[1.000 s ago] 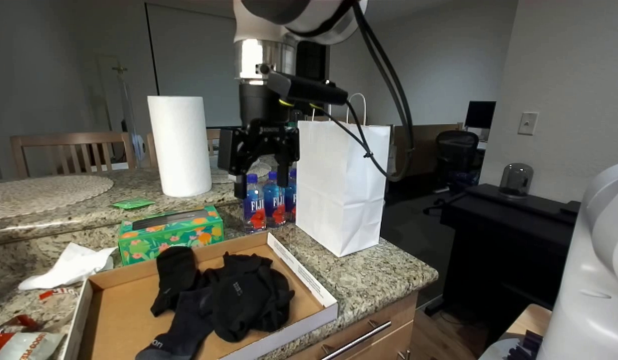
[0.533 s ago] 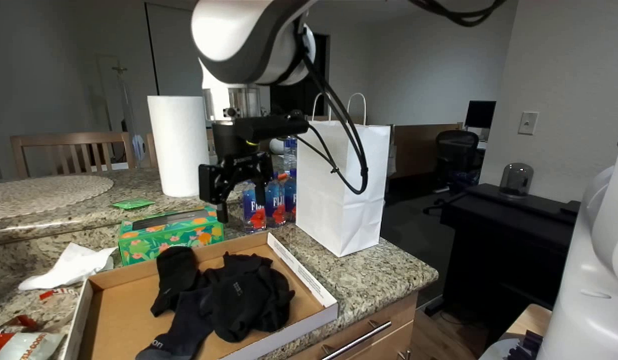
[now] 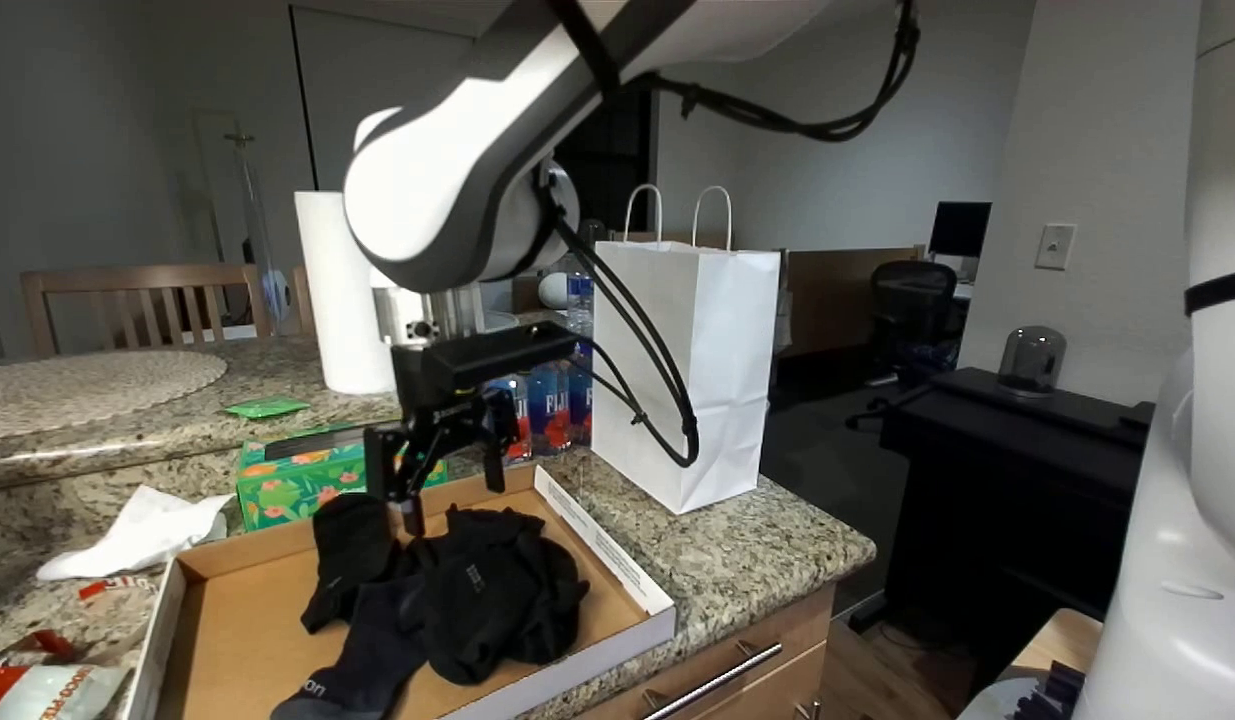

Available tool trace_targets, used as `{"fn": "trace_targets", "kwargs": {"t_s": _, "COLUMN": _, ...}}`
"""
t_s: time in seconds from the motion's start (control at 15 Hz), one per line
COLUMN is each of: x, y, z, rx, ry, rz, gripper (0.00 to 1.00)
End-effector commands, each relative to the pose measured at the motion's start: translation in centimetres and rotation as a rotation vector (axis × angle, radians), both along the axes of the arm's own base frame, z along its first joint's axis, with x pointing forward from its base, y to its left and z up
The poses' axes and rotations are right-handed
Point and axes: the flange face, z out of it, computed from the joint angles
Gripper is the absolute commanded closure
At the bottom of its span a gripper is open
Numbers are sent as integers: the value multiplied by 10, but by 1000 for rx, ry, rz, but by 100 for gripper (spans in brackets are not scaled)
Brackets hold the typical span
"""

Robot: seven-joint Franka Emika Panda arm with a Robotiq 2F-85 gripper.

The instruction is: Place the black socks inside the white bag

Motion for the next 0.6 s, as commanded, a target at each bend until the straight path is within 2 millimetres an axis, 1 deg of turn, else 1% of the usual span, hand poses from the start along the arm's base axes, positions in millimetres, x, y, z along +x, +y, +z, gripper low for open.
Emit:
{"fn": "trace_targets", "kwargs": {"t_s": 0.0, "x": -3, "y": 9, "z": -31, "rx": -30, "ry": 18, "rz": -46, "gripper": 0}}
{"fn": "trace_targets", "kwargs": {"t_s": 0.2, "x": -4, "y": 8, "z": -52, "rx": -43, "ry": 44, "rz": -87, "gripper": 0}}
{"fn": "trace_targets", "kwargs": {"t_s": 0.4, "x": -1, "y": 0, "z": -66, "rx": -55, "ry": 61, "rz": -137, "gripper": 1}}
{"fn": "trace_targets", "kwargs": {"t_s": 0.47, "x": 1, "y": -3, "z": -69, "rx": -61, "ry": 65, "rz": -151, "gripper": 9}}
{"fn": "trace_targets", "kwargs": {"t_s": 0.53, "x": 2, "y": -5, "z": -73, "rx": -65, "ry": 70, "rz": -160, "gripper": 26}}
